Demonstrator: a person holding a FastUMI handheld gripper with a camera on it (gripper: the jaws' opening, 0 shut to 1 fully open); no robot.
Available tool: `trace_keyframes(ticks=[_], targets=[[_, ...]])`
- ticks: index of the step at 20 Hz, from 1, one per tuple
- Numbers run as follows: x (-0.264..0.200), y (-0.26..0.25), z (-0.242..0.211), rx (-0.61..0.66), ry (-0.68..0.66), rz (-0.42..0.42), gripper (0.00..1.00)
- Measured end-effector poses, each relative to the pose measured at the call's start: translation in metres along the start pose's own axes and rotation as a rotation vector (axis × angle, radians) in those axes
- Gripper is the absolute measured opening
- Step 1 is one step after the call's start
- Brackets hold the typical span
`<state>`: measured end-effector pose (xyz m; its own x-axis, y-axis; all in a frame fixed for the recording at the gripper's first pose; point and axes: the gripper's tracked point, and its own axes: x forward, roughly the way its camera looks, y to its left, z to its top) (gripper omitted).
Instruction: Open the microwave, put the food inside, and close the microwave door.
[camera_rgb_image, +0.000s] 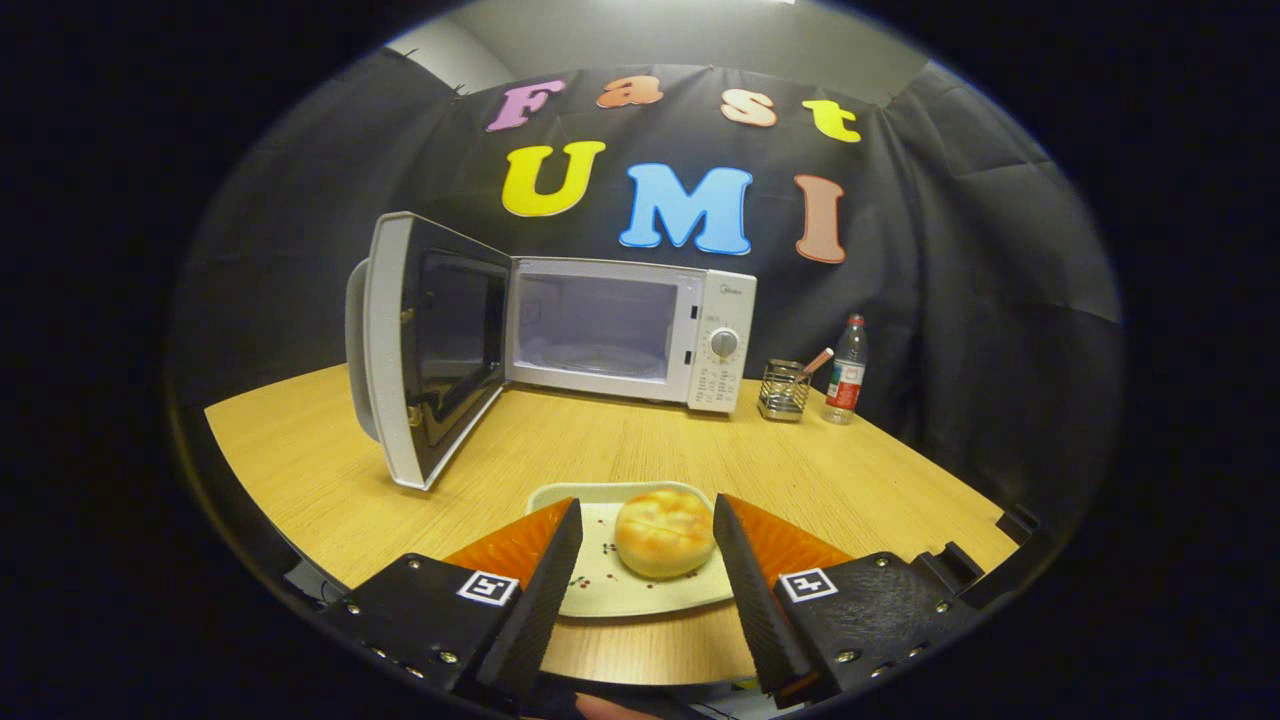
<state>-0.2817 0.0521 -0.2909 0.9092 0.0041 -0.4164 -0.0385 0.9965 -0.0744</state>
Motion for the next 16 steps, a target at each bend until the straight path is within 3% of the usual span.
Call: trace_keyframes(ticks=[5, 7, 14, 16], targets=[[0.016, -0.011, -0.029, 0.032, 0.118, -0.009, 0.8], [0.019, -0.001, -0.043, 0.092, 0.187, 0.043, 0.8], [0.042, 0.002, -0.04, 0.022, 0.176, 0.023, 0.8], [0.044, 0.004, -0.038, 0.01, 0.168, 0.04, 0.75]])
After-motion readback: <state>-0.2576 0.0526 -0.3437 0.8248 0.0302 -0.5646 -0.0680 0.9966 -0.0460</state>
